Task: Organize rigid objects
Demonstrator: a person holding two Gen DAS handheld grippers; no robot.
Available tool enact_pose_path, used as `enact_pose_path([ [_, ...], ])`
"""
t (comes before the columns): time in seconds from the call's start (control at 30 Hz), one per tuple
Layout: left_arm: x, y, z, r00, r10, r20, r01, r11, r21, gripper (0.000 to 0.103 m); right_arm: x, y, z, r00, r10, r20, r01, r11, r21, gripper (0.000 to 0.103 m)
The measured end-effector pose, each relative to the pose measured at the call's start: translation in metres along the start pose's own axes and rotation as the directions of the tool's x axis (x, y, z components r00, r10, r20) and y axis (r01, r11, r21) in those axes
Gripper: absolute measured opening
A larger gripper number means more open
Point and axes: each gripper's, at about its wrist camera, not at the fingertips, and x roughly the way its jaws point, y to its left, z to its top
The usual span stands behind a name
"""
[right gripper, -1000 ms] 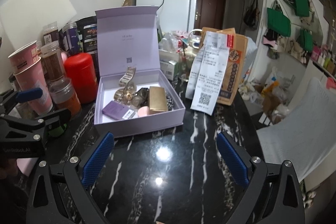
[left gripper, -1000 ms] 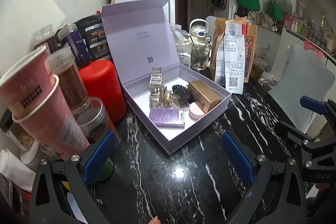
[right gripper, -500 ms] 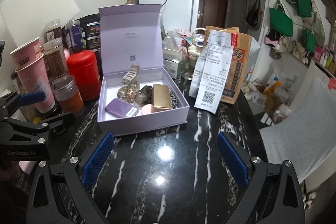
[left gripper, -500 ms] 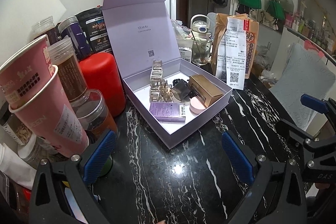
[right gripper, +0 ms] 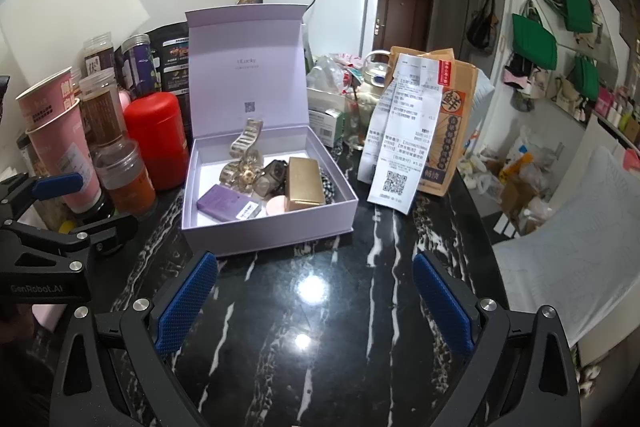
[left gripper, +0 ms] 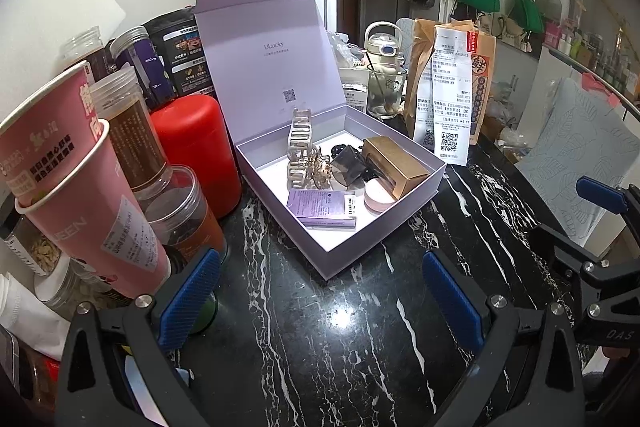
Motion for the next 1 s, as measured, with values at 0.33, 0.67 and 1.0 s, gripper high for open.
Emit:
enact_pose_path([
  [0.33, -0.0013, -0.0016, -0.0002, 1.0, -0.004, 0.001, 0.004, 1.0, 0.008, 0.103, -0.0002, -0.0005, -0.0002, 1.0, -0.002, -0.001, 0.002, 1.0, -0.003, 0.1],
  [0.67, -0.0023, -0.0024, -0.0008, 1.0, -0.004, 0.0, 0.004, 1.0, 0.012, 0.103, 0.0, -0.0006, -0.0012, 1.0, -0.004, -0.002, 0.004, 1.0, -0.005, 0.1],
  [1.0, -0.0028, -0.0027, -0.0013, 1.0, -0.001, -0.005, 0.001, 1.0, 0.015, 0.103, 0.0002, -0.0012, -0.0018, 1.0, -0.004, -0.003, 0.004, 1.0, -0.007, 0.1],
])
